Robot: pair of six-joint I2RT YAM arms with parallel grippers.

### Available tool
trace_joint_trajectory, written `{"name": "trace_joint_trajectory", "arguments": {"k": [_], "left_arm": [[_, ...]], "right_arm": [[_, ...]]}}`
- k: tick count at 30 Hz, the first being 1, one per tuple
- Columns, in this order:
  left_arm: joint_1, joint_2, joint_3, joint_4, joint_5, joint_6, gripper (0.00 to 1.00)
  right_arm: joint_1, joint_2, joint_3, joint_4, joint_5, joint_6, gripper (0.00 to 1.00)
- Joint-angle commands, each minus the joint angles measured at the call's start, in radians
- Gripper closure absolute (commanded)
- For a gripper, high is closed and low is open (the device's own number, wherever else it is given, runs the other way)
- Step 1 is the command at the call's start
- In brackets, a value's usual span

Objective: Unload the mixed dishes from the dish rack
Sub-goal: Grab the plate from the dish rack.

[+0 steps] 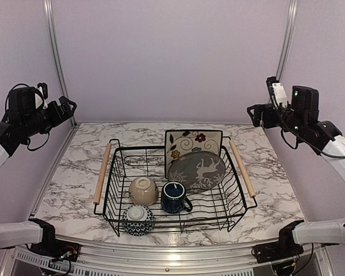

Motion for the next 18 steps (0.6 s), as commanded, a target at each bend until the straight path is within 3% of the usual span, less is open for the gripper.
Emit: {"name": "trace_joint_trajectory", "arguments": {"k": [1,9,12,18], "left_arm": [[-0.004,-0.01,-0.039,0.034,0.122,-0.005,0.01],[-0.039,0.011,-0.052,0.055,0.158,-0.009,0.01],[-0.05,0.033,-0.035,0.054,0.183,0.002,0.01],[-0.083,0.041,-0.028,0.044,0.174,0.023,0.01]], "right_arm": [[0.046,0.097,0.074,0.057,-0.231,-0.142,0.01],[0.094,0.289,0.159,0.009,-0.515,-0.394,0.04],[0.094,0.377,0.247,-0.096,-0.589,-0.484,0.08],[0.113,0.525,0.391,-0.299,-0.56,-0.587,0.17]]}}
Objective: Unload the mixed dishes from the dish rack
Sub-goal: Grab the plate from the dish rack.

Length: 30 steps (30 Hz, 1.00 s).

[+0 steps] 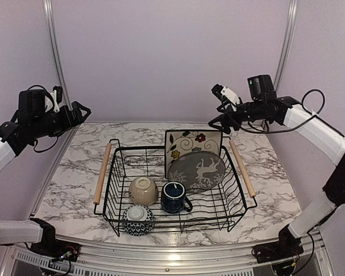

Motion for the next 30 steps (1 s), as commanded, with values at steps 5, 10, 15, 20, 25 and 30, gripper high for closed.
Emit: {"name": "trace_joint_trajectory", "arguments": {"k": [5,10,15,20,25,30], "left_arm": [[-0.044,-0.005,-0.002,0.044,0.047,0.039,0.01],[-0.106,-0.007,-0.008,0.085,0.051,0.043,0.01],[-0.184,0.011,-0.017,0.136,0.072,0.052,0.01],[-0.228,0.051,-0.012,0.164,0.074,0.048,0.01],[-0.262,0.101,0.002,0.185,0.075,0.053,0.01],[-0.27,0.13,0.003,0.214,0.081,0.054,0.01]], "right_arm": [[0.046,0.151,0.149,-0.239,-0.012,-0.141,0.2],[0.077,0.231,0.219,-0.262,-0.048,-0.167,0.24],[0.082,0.304,0.287,-0.309,-0.064,-0.19,0.28],[0.082,0.372,0.371,-0.385,-0.073,-0.205,0.45],[0.088,0.414,0.427,-0.448,-0.094,-0.232,0.56],[0.092,0.456,0.493,-0.501,-0.122,-0.255,0.64]]}}
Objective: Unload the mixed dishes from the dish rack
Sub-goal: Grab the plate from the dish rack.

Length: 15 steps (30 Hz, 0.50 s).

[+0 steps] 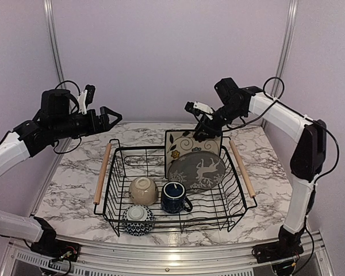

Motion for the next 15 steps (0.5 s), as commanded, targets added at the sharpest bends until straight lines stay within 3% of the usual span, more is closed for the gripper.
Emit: {"name": "trace_joint_trajectory", "arguments": {"k": [1,11,15], "left_arm": [[-0.008,0.022,0.005,0.063,0.019,0.012,0.01],[-0.011,0.029,-0.017,0.111,0.024,-0.006,0.01],[-0.011,0.016,-0.056,0.159,0.028,-0.013,0.01]], "right_arm": [[0.018,0.036,0.078,-0.093,-0.044,-0.039,0.66],[0.02,0.051,0.113,-0.145,-0.078,-0.093,0.88],[0.021,0.039,0.11,-0.145,-0.076,-0.113,0.91]]}}
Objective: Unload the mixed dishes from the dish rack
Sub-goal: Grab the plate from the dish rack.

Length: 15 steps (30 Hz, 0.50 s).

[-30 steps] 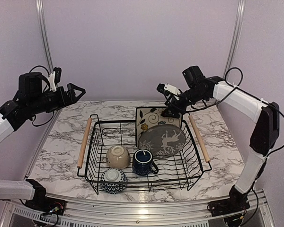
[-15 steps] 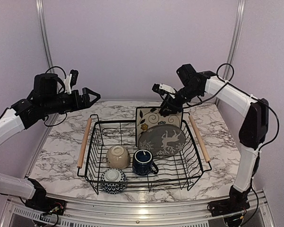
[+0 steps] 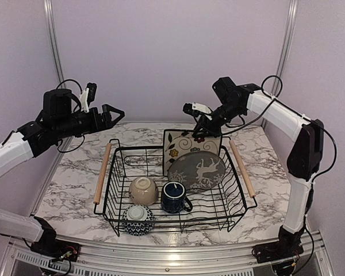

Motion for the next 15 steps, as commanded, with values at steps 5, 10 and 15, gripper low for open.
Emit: {"name": "trace_joint_trajectory", "arguments": {"k": [5,10,15], "left_arm": [[-0.006,0.001,-0.059,0.083,0.016,-0.017,0.01],[-0.008,0.013,-0.058,0.095,0.017,-0.023,0.01],[-0.008,0.022,-0.054,0.099,0.018,-0.021,0.01]], "right_arm": [[0.014,-0.025,0.036,-0.046,-0.017,-0.06,1.0],[0.014,-0.053,0.059,-0.05,-0.012,-0.097,1.0],[0.013,-0.075,0.071,-0.055,-0.022,-0.102,1.0]]}}
